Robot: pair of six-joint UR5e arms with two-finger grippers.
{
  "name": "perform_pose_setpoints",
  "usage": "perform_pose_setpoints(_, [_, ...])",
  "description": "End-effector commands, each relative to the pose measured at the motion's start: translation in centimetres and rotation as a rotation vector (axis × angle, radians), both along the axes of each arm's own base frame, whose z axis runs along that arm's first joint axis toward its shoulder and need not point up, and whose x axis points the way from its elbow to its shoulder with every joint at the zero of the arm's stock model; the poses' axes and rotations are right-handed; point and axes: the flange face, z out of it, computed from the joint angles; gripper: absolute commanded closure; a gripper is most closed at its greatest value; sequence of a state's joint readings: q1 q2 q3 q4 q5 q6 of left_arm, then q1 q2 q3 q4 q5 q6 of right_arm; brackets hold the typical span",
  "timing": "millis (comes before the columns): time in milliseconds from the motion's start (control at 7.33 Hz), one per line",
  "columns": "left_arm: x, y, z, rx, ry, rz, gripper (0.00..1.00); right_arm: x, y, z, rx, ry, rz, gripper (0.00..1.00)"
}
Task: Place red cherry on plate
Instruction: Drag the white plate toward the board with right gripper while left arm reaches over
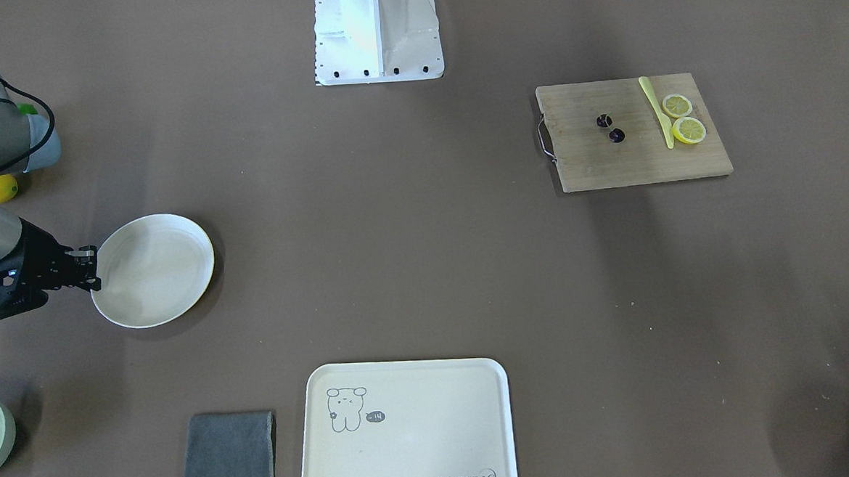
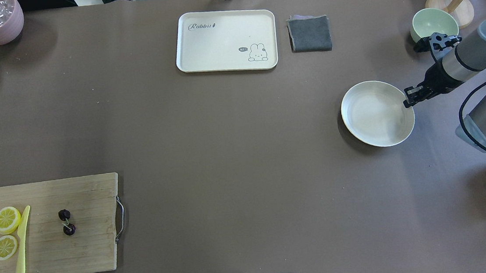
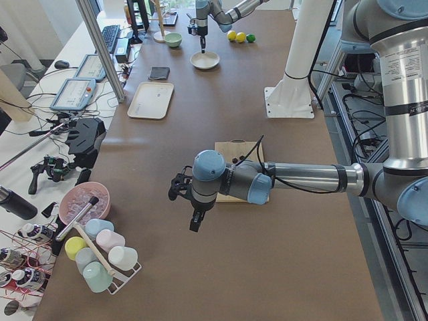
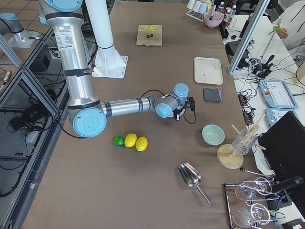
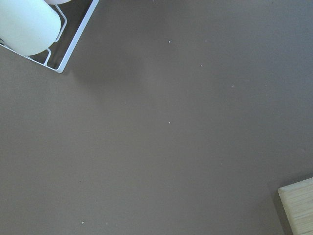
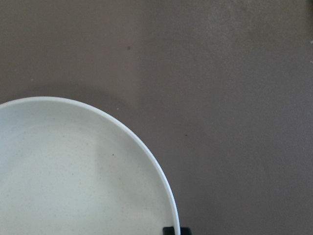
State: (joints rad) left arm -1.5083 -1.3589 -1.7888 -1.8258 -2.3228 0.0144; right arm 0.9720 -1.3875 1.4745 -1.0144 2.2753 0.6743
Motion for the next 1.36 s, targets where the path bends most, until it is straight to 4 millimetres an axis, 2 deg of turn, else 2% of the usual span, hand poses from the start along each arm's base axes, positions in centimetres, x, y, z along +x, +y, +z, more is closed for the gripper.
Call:
perform_pose_setpoints(0, [0.3,-0.1,-0.9,-0.039,0.033,-0.065,0.02,-0.3,0.2,-2.0,-0.02,-0.047,-0.003,1.0])
perform_pose_setpoints(136, [3.1,-0.7,-3.5,-0.121,0.115,-0.11,0.02,-1.1,-0.7,-5.2,-0.051,-0.09,0.029,1.0])
perform_pose_setpoints(409, [12.8,0.1,-8.0,-0.166,0.216,-0.097,0.02,-6.7,1.6,-12.1,-0.134,-0.161,0.05,1.0])
perform_pose_setpoints(545, [16.5,0.1,-10.0,-0.199,0.243,-0.103,0.02,-8.7,3.2,-15.5,-0.162,-0.191,0.072,1.0])
perform_pose_setpoints(682, [22.6,0.4,-12.3,-0.252,0.204,-0.179,0.03,-11.7,5.4,-17.2,-0.175,-0.191,0.096,1.0])
perform_pose_setpoints(818, [28.9,4.0,-16.1,-0.322,0.212,-0.245,0.08,-14.6,6.8,-19.0,-0.188,-0.195,0.116,1.0])
perform_pose_setpoints(955, [30.9,5.6,-16.9,-0.353,0.215,-0.245,0.09,-17.2,8.1,-21.1,-0.214,-0.209,0.133,1.0])
perform_pose_setpoints(1227, [32.4,6.7,-16.1,-0.367,0.194,-0.214,0.12,-21.4,10.6,-22.3,-0.175,-0.193,0.14,1.0])
